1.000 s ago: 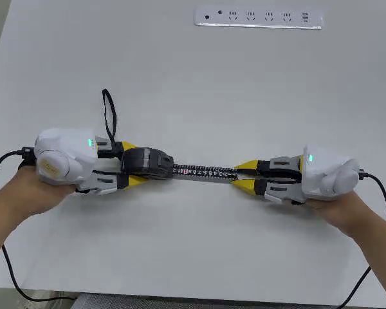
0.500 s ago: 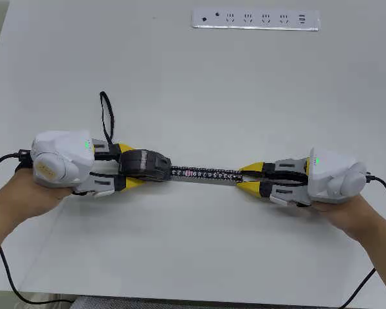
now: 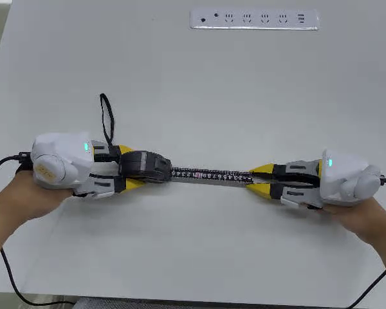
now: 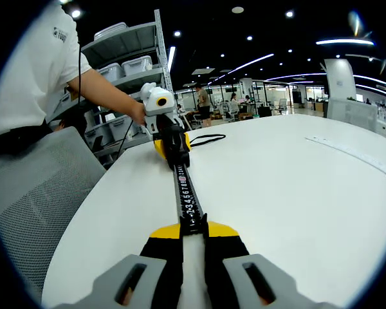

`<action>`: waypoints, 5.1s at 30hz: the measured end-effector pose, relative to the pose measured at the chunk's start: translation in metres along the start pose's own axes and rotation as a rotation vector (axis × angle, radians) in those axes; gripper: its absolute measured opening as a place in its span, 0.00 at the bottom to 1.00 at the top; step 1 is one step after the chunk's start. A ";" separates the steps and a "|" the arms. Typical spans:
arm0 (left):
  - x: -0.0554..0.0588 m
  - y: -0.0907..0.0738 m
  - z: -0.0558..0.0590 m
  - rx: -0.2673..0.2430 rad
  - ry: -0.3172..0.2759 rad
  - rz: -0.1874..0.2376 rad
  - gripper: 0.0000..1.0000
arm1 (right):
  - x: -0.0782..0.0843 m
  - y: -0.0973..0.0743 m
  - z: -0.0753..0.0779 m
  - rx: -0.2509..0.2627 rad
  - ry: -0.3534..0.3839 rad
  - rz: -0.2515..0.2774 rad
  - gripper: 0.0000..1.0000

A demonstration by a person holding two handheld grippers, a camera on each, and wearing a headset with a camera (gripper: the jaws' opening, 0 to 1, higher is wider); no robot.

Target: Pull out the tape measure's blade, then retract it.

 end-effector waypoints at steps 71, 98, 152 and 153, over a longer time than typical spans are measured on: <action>0.000 0.001 0.001 -0.003 0.006 -0.009 0.29 | 0.028 -0.068 0.000 0.068 0.083 0.000 0.08; -0.001 0.001 0.003 -0.012 0.015 -0.014 0.29 | 0.033 -0.086 -0.005 0.087 0.092 -0.004 0.10; -0.001 -0.002 0.007 -0.091 -0.051 0.000 0.47 | 0.011 -0.076 -0.016 0.192 0.059 -0.087 0.27; -0.002 -0.003 0.007 -0.094 -0.051 0.000 0.47 | 0.011 -0.076 -0.017 0.197 0.065 -0.084 0.28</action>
Point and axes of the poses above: the centre of the closed fingertips' face, and the gripper's own axes: y roughly forward along the fingers, z roughly to its right, x roughly out of its underside, the point moved 8 cm from there along -y, roughly backward along the fingers, and after that the axes turned 8 degrees about -y, right-handed, at the moved point
